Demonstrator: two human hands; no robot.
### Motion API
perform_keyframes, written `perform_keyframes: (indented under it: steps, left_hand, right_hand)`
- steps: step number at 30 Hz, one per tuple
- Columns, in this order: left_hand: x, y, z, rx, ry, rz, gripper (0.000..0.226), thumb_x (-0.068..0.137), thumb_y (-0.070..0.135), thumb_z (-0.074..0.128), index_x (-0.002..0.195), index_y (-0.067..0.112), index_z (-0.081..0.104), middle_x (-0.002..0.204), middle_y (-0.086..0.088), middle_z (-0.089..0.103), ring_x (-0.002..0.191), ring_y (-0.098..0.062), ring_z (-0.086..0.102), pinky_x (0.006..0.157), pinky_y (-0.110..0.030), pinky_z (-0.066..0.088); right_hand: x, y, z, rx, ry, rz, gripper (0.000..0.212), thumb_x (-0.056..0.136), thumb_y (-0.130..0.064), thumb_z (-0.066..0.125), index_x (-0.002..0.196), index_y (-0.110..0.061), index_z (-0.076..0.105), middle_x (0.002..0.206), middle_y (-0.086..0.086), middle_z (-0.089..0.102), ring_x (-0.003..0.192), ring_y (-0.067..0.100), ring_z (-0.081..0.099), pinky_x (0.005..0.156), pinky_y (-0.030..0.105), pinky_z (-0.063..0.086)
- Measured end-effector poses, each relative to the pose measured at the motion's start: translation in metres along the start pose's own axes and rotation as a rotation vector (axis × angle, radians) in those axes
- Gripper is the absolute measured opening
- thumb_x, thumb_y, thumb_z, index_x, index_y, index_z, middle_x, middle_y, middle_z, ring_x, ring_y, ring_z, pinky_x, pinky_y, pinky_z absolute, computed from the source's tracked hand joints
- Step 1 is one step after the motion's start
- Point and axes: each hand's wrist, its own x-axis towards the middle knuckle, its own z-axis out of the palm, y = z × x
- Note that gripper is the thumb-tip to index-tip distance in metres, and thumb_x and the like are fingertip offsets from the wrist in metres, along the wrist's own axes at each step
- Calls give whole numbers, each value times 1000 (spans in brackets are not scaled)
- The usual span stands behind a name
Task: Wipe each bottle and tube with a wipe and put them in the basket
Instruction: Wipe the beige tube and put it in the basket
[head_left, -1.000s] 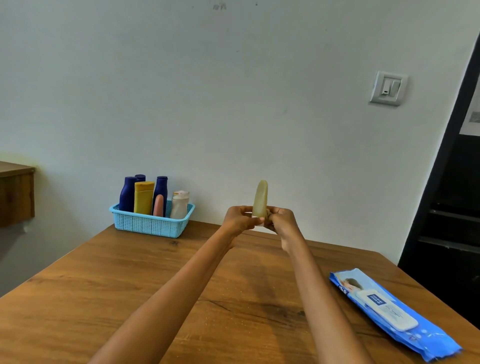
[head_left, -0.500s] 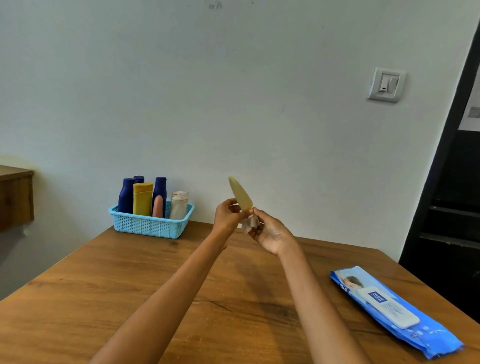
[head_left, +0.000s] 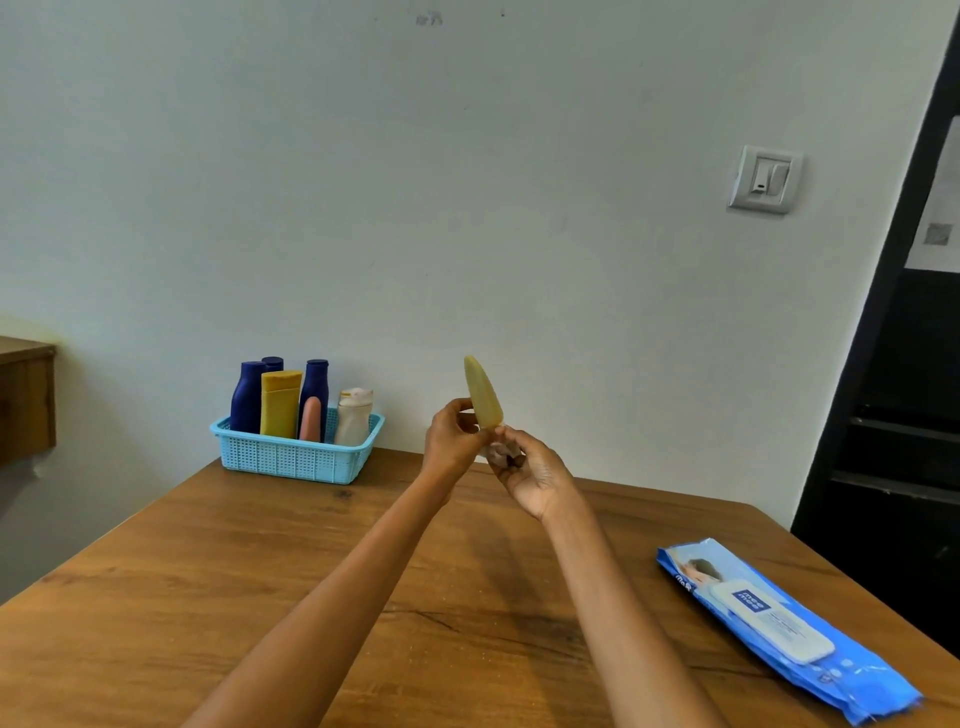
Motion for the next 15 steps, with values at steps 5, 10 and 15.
perform_keyframes:
  steps: [5, 10, 15]
  left_hand:
    - [2, 1, -3, 34, -21, 23, 53, 78, 17, 75, 125, 10, 51, 103, -5, 66, 92, -17, 64, 79, -27, 54]
    - [1, 6, 0, -8, 21, 2, 51, 77, 17, 76, 123, 9, 53, 100, -4, 67, 91, -17, 64, 82, -29, 54]
    - [4, 7, 0, -56, 63, -89, 52, 76, 20, 76, 123, 9, 55, 104, -9, 69, 96, -19, 65, 90, -37, 52]
  right_hand:
    - [-1, -2, -4, -16, -64, 41, 12, 81, -11, 70, 85, 0, 66, 69, 10, 62, 62, 16, 56, 52, 22, 55]
    - [-1, -5, -3, -48, -49, 13, 13, 82, -12, 70, 86, 0, 66, 71, 9, 59, 57, 12, 50, 44, 18, 45]
    - [3, -10, 2, -104, 80, -264, 11, 86, -17, 66, 87, -6, 67, 65, 1, 60, 64, 15, 53, 58, 24, 48]
